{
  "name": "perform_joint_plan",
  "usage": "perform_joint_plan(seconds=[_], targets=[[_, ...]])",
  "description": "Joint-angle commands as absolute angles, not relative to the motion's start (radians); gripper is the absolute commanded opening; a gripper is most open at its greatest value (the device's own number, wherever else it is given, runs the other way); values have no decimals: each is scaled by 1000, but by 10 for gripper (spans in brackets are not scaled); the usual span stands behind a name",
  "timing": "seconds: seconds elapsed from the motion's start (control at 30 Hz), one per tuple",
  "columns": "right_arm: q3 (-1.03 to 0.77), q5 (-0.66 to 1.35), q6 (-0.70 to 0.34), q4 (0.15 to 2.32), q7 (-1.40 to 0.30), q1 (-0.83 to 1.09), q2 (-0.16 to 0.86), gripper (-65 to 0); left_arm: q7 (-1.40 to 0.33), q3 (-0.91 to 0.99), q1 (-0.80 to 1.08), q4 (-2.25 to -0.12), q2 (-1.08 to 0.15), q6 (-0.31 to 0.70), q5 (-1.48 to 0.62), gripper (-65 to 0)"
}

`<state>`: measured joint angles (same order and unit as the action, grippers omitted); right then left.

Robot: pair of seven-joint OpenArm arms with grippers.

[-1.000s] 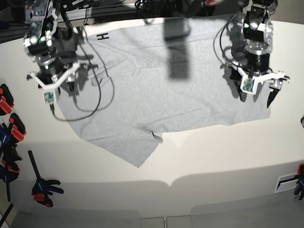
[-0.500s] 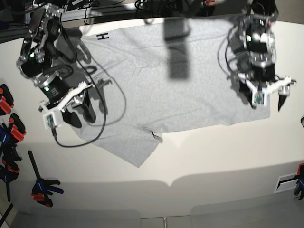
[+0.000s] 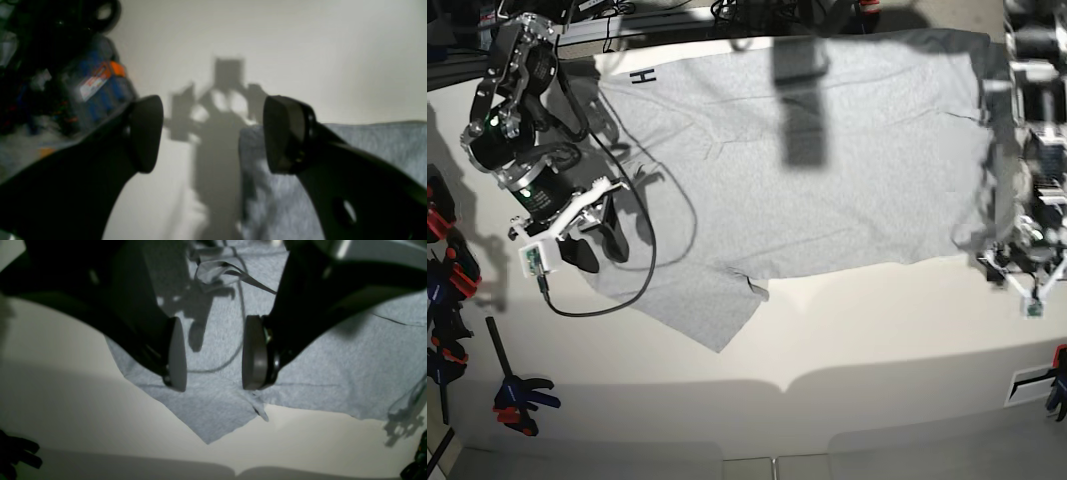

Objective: Fold the T-shirt properly
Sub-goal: 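Release the shoulders and move both grippers down to the shirt's side edges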

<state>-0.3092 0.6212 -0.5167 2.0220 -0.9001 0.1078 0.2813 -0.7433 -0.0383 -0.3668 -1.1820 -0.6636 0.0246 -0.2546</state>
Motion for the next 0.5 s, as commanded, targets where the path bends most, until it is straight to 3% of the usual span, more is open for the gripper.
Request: perform_joint_plan(seconds=[0.0,0.13,0.27,0.47], targets=[[-312,633,-524,2039,-873,95,291,-383,-738,-32,-430,-1123,-691,52,-299,-216],[-312,633,-524,2039,-884,95,291,-383,-725,-32,-572,-799,-705,190,-462,-216],[-312,633,-524,2039,-898,95,290,-383,-646,-32,-648,-545,-706,285,-448,-216],[-312,633,-524,2039,-913,95,291,-383,-617,-32,-639,-424,-715,400,-504,-216]])
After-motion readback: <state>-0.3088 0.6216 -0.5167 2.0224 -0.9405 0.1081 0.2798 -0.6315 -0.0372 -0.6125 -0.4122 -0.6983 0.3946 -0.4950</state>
